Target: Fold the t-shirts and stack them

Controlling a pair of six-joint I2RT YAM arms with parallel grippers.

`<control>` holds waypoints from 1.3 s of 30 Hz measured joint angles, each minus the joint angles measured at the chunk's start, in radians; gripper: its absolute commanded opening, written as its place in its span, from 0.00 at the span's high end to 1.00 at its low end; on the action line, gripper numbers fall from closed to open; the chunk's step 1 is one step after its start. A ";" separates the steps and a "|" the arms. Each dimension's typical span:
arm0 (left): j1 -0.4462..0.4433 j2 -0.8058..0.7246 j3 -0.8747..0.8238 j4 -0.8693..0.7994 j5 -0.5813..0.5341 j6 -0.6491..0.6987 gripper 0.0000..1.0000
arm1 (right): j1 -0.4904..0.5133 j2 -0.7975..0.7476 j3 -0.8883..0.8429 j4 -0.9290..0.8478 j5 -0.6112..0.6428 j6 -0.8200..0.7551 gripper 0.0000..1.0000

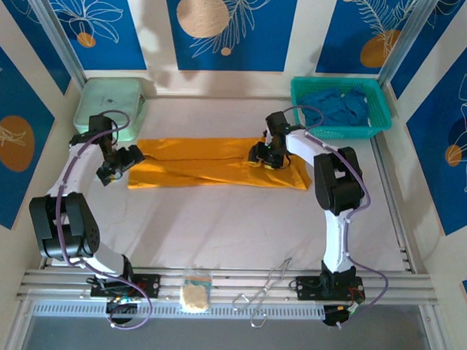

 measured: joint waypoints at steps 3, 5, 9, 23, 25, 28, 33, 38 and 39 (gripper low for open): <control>-0.001 0.000 0.000 0.000 0.000 0.004 0.01 | 0.006 0.025 0.033 0.005 -0.013 0.008 0.44; -0.002 0.000 0.000 0.000 0.000 0.007 0.01 | 0.010 0.041 0.057 0.005 -0.016 0.010 0.44; -0.002 0.001 0.000 0.000 0.000 0.010 0.01 | 0.013 0.060 0.101 0.004 -0.025 0.019 0.47; -0.003 0.038 -0.002 0.012 -0.004 0.014 0.01 | 0.032 0.314 0.546 -0.031 -0.133 0.087 0.50; -0.003 0.047 -0.002 0.013 -0.011 0.018 0.01 | 0.038 0.355 0.606 -0.038 -0.151 0.103 0.50; -0.003 0.058 -0.002 0.019 -0.019 0.018 0.01 | 0.043 0.395 0.660 -0.045 -0.175 0.119 0.51; -0.015 0.061 -0.002 0.019 -0.040 0.033 0.00 | 0.044 0.408 0.690 -0.060 -0.198 0.130 0.48; -0.092 0.061 -0.001 0.021 -0.060 0.048 0.02 | 0.045 0.359 0.674 -0.065 -0.183 0.109 0.46; -0.112 0.061 0.001 0.021 -0.063 0.052 0.07 | 0.045 0.321 0.637 -0.061 -0.167 0.102 0.46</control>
